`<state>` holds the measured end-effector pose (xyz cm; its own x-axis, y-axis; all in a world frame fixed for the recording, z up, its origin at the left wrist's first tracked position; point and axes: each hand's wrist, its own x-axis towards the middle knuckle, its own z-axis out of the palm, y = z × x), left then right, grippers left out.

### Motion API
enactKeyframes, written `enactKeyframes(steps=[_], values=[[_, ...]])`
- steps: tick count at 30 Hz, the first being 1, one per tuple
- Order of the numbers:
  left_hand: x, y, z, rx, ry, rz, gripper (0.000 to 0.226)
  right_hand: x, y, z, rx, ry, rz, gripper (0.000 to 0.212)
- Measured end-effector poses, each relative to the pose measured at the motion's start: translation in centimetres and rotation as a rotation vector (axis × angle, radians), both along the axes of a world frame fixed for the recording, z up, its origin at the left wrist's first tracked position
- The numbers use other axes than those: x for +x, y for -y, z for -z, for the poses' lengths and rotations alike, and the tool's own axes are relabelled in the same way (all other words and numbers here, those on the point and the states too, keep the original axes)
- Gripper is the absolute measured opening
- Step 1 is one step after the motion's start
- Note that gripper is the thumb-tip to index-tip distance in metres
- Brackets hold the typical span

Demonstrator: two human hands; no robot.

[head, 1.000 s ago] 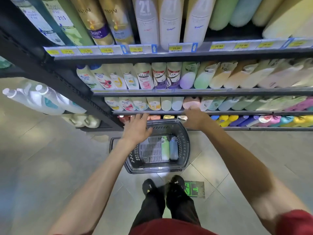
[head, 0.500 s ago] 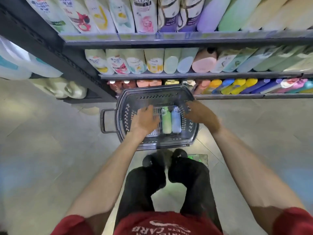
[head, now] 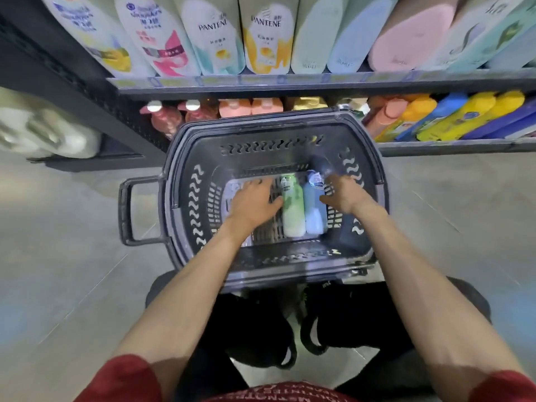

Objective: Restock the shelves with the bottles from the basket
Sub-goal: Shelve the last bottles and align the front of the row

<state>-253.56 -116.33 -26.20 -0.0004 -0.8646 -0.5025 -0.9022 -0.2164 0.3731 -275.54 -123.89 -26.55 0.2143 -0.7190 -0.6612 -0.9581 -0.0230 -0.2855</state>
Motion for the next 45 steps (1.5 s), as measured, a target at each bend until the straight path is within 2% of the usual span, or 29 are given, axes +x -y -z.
enactKeyframes(steps=[7, 14, 16, 18, 21, 22, 25, 28, 32, 40, 45], values=[[-1.0, 3.2, 12.7, 0.054, -0.014, 0.027, 0.053, 0.8, 2.2, 11.2, -0.013, -0.016, 0.009, 0.068], [-0.7, 3.5, 19.9, 0.250, -0.058, -0.084, 0.065, 0.4, 4.2, 16.8, -0.034, -0.087, 0.015, 0.073], [-1.2, 3.2, 21.4, 0.271, -0.129, -0.145, 0.071, 0.2, 4.1, 17.6, -0.012, -0.103, 0.039, 0.077], [-2.0, 3.1, 22.3, 0.281, -0.241, -0.259, 0.070, 0.1, 4.1, 17.9, -0.014, -0.092, 0.070, 0.073], [-3.5, 3.3, 23.2, 0.272, -0.353, -0.374, 0.037, -0.2, 4.4, 18.2, -0.009, -0.082, 0.093, 0.069], [-4.0, 3.3, 23.3, 0.277, -0.391, -0.400, 0.037, -0.3, 4.5, 18.3, -0.004, -0.078, 0.097, 0.069], [-4.9, 3.5, 24.1, 0.310, -0.458, -0.485, 0.066, -0.4, 4.6, 18.6, -0.028, -0.063, 0.095, 0.054], [-5.5, 3.7, 24.7, 0.326, -0.485, -0.564, 0.076, -0.2, 4.7, 18.5, -0.047, -0.074, 0.057, 0.039], [-6.4, 3.3, 25.4, 0.342, -0.515, -0.580, 0.078, -0.3, 4.5, 19.3, -0.019, -0.054, 0.097, 0.043], [-6.8, 2.7, 26.7, 0.369, -0.627, -0.615, 0.051, -1.2, 2.9, 21.5, 0.018, -0.042, 0.132, 0.059], [-5.7, 2.1, 26.4, 0.393, -0.629, -0.621, 0.058, -1.2, 2.9, 22.3, 0.027, 0.001, 0.200, 0.071]])
